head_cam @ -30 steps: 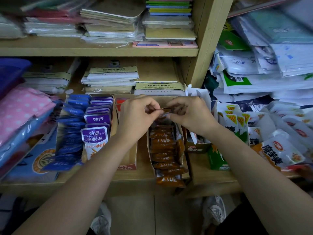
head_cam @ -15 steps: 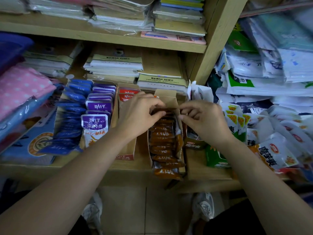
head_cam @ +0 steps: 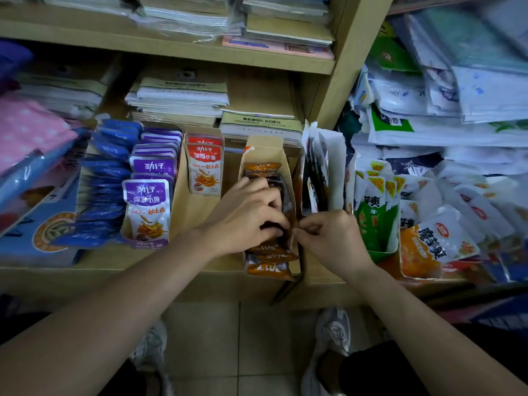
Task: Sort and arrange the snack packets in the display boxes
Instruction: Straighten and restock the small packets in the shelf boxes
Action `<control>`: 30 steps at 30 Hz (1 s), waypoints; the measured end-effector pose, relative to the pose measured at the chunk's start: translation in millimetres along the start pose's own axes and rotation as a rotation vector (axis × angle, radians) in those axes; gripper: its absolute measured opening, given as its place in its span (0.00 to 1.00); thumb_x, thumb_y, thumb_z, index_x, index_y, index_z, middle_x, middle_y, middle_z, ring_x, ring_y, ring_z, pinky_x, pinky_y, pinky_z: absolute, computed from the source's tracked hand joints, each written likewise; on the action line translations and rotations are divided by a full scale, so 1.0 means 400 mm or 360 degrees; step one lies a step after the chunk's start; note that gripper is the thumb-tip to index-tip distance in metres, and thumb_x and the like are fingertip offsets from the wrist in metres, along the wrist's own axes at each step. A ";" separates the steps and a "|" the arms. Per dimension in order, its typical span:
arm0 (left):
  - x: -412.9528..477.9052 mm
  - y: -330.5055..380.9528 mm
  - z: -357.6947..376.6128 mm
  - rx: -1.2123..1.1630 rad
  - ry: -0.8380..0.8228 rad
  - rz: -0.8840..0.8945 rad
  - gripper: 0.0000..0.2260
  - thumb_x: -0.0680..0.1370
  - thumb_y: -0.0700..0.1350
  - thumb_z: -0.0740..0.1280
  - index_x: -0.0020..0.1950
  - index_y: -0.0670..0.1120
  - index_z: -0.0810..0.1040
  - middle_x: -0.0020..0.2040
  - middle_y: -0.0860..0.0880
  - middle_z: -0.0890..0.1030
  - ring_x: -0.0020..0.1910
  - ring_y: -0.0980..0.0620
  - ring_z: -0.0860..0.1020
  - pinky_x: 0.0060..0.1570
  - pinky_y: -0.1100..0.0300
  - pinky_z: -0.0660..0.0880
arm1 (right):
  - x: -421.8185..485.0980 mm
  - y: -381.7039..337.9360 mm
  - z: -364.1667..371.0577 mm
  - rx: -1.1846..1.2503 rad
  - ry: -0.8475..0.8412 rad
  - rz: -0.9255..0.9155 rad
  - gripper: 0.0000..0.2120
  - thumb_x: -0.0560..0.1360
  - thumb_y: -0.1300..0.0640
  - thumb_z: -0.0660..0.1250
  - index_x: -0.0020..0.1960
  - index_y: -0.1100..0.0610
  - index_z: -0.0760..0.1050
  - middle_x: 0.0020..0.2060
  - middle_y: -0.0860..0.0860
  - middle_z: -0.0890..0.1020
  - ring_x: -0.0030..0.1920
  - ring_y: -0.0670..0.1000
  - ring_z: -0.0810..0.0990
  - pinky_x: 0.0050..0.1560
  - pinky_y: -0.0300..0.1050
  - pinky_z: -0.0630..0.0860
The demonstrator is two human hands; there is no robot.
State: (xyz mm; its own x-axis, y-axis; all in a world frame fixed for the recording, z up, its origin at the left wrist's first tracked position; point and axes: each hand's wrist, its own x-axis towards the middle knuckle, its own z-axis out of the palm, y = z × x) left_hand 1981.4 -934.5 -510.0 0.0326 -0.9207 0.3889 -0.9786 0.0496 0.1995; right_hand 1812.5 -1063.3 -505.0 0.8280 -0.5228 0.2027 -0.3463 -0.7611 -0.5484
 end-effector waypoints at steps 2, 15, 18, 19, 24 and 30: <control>0.002 -0.002 0.006 -0.0017 0.0018 0.0013 0.05 0.75 0.52 0.75 0.51 0.57 0.86 0.46 0.56 0.77 0.49 0.54 0.70 0.46 0.56 0.64 | -0.010 -0.008 0.012 0.0090 0.0065 0.0047 0.04 0.72 0.57 0.76 0.38 0.55 0.86 0.29 0.45 0.83 0.31 0.44 0.81 0.33 0.41 0.78; -0.009 0.006 -0.072 -0.0969 0.0464 -0.0442 0.04 0.80 0.43 0.68 0.54 0.48 0.81 0.55 0.55 0.84 0.53 0.54 0.83 0.47 0.57 0.81 | -0.001 -0.031 -0.067 0.0329 0.0658 0.0167 0.05 0.80 0.59 0.66 0.46 0.54 0.73 0.32 0.49 0.80 0.30 0.47 0.80 0.28 0.51 0.77; -0.005 0.029 -0.093 -0.1203 0.0651 -0.0592 0.04 0.81 0.42 0.64 0.55 0.44 0.77 0.53 0.50 0.85 0.43 0.51 0.85 0.38 0.58 0.82 | 0.008 -0.029 -0.084 0.0400 0.0615 0.0217 0.04 0.82 0.58 0.64 0.49 0.55 0.71 0.36 0.49 0.81 0.34 0.46 0.82 0.28 0.51 0.78; -0.001 0.030 -0.097 -0.1243 0.0731 -0.0636 0.04 0.81 0.42 0.64 0.55 0.43 0.76 0.50 0.48 0.85 0.42 0.51 0.86 0.39 0.58 0.82 | 0.011 -0.024 -0.085 0.0454 0.0585 0.0252 0.03 0.83 0.57 0.63 0.50 0.55 0.71 0.37 0.50 0.81 0.35 0.47 0.83 0.29 0.53 0.79; 0.023 0.021 -0.125 -0.1526 0.1054 -0.1035 0.04 0.80 0.42 0.68 0.54 0.46 0.77 0.46 0.43 0.86 0.47 0.46 0.86 0.45 0.61 0.82 | 0.023 -0.017 -0.075 0.0871 0.0530 0.0404 0.03 0.82 0.59 0.64 0.50 0.54 0.72 0.45 0.52 0.84 0.47 0.49 0.86 0.36 0.52 0.85; 0.041 0.008 -0.179 -0.1788 0.1275 -0.1123 0.09 0.72 0.45 0.73 0.52 0.46 0.83 0.48 0.44 0.86 0.51 0.46 0.86 0.44 0.63 0.81 | 0.048 -0.013 -0.072 0.0763 0.0598 0.0372 0.06 0.76 0.61 0.73 0.53 0.56 0.83 0.45 0.46 0.87 0.45 0.42 0.86 0.44 0.50 0.85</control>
State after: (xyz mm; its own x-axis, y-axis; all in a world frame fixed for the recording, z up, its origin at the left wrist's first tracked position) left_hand 1993.1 -921.7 -438.5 0.8613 -0.4587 0.2186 -0.0800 0.3023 0.9498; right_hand 1817.8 -1080.3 -474.8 0.5137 -0.8188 0.2564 -0.1917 -0.4008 -0.8959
